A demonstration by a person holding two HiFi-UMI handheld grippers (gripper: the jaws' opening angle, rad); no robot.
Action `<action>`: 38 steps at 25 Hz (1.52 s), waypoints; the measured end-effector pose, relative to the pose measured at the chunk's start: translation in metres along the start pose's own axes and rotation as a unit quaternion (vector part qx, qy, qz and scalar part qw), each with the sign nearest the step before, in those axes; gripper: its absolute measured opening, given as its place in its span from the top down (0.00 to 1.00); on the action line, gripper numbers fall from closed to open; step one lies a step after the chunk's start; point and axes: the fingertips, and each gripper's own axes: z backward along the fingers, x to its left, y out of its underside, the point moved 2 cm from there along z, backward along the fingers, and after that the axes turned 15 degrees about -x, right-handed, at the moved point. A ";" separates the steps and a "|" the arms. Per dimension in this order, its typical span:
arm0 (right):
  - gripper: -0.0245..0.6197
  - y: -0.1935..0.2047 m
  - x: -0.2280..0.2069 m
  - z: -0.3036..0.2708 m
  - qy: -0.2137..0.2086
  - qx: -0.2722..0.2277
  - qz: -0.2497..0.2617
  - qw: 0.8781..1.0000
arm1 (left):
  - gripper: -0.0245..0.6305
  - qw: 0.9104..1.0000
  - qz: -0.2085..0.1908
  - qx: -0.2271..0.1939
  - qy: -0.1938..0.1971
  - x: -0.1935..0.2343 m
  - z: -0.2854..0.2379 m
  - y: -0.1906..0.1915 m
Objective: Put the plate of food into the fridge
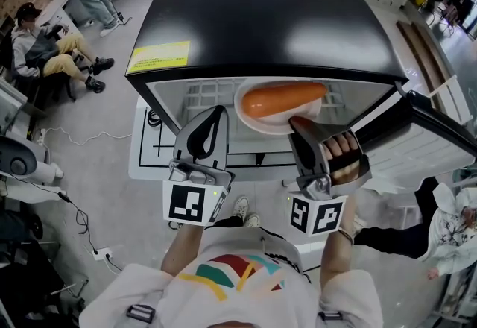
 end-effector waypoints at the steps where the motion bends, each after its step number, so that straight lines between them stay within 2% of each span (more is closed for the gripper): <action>1: 0.92 0.000 0.000 -0.002 -0.001 0.000 0.001 1.000 | 0.96 1.000 0.001 0.000 0.000 0.001 -0.001 0.001; 9: 0.92 0.004 -0.001 -0.015 -0.006 -0.002 0.005 1.000 | 0.96 1.000 0.005 0.000 0.008 -0.001 -0.005 0.005; 19: 0.92 0.006 0.002 -0.025 -0.020 -0.003 0.005 1.000 | 0.96 1.000 0.007 0.003 -0.002 0.006 -0.004 0.008; 38: 0.91 0.032 0.008 -0.052 -0.076 0.018 -0.002 0.997 | 0.96 0.999 0.022 0.014 -0.018 0.016 -0.006 0.022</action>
